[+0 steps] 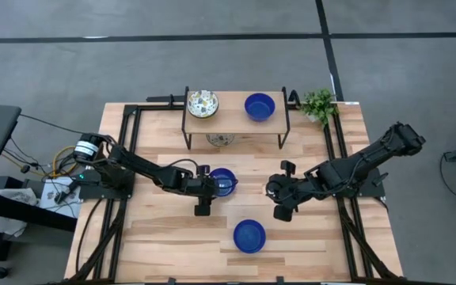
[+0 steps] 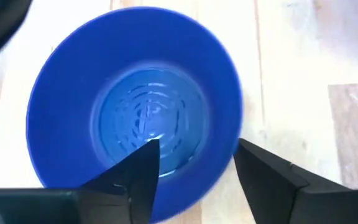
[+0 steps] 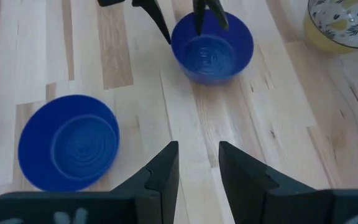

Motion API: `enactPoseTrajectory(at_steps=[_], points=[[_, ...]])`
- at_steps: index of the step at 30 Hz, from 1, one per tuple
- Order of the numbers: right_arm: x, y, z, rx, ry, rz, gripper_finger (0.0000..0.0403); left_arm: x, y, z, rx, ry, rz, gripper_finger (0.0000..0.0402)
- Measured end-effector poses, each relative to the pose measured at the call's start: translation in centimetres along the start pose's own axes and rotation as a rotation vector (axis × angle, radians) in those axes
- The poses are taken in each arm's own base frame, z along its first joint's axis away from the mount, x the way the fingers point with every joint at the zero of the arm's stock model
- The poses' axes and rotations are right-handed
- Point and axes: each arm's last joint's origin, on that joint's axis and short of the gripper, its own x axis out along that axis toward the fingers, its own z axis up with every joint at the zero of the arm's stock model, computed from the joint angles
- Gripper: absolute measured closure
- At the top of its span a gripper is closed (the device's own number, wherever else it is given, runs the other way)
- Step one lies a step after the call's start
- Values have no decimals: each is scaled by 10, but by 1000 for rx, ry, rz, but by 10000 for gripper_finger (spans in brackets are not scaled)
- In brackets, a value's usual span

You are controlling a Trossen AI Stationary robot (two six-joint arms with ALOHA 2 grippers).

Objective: Pick & Place Mini bowls
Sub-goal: Stack the top blue bowl on top of the blue bowl on the shelf

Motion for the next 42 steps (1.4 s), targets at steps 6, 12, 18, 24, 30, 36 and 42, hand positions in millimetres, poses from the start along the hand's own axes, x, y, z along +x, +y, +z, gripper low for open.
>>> enactPoseTrajectory(at_steps=[6,12,18,24,30,36,42], points=[[1,0,3,15,-24,7,299,-4,0,2,-3,-13,-7,279],[1,1,8,11,-66,26,299,-5,-1,2,-18,-15,-25,367],[0,2,10,15,-86,35,298,-6,-6,2,-7,-18,-40,392],[0,2,10,16,-88,36,298,-9,-16,1,16,-23,-64,394],[4,-7,14,130,-87,15,298,-20,-28,4,45,-56,-91,395],[16,-25,26,289,-118,-19,298,-45,-29,12,39,-144,-44,395],[43,-25,39,331,-143,53,298,-70,-25,19,21,-231,-57,395]])
